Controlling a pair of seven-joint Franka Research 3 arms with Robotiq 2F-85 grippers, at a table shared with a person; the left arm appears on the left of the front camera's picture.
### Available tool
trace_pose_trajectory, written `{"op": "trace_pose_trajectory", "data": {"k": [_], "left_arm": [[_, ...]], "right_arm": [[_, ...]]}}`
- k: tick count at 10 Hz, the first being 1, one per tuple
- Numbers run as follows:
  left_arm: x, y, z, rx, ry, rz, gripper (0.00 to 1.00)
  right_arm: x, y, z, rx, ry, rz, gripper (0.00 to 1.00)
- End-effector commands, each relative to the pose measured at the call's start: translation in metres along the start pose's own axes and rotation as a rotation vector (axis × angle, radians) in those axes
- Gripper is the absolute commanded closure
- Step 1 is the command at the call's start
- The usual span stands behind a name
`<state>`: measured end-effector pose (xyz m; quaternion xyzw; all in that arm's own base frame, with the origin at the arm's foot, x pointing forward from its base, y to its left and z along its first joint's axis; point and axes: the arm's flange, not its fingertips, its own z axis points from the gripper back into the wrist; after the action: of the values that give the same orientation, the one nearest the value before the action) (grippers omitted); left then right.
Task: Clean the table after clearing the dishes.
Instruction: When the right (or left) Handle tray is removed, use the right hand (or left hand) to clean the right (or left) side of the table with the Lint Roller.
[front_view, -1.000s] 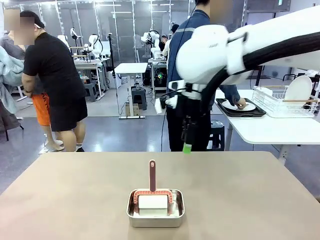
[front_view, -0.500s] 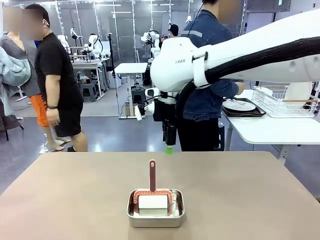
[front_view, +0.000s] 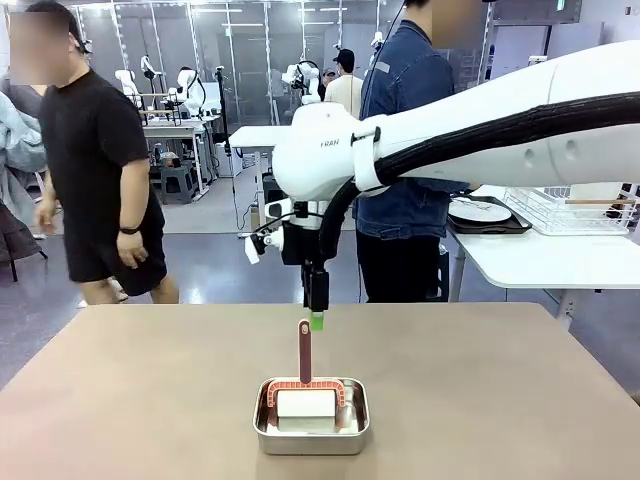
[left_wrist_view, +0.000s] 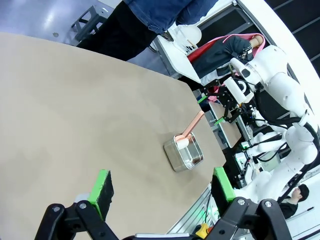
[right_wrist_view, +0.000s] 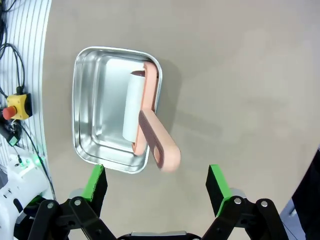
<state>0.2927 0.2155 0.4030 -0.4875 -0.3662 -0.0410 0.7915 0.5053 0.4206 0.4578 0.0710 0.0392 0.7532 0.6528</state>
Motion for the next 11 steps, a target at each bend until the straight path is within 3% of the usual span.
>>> {"op": "trace_pose_trajectory", "data": {"k": [1,9,10,11], "left_arm": [[0.000,0.000,0.002,0.005,-0.002,-0.001,0.00],[0.000,0.000,0.002,0.005,-0.002,-0.001,0.00],[0.000,0.000,0.002,0.005,-0.002,-0.001,0.00],[0.000,0.000,0.002,0.005,-0.002,-0.001,0.00]], "right_arm": [[0.014,-0.005,-0.009,0.054,0.028,-0.009,0.00],[0.018,0.003,-0.049,0.136,0.066,-0.052,0.00],[0.016,0.004,-0.049,0.134,0.063,-0.055,0.06],[0.015,0.003,-0.049,0.129,0.058,-0.050,0.58]]}}
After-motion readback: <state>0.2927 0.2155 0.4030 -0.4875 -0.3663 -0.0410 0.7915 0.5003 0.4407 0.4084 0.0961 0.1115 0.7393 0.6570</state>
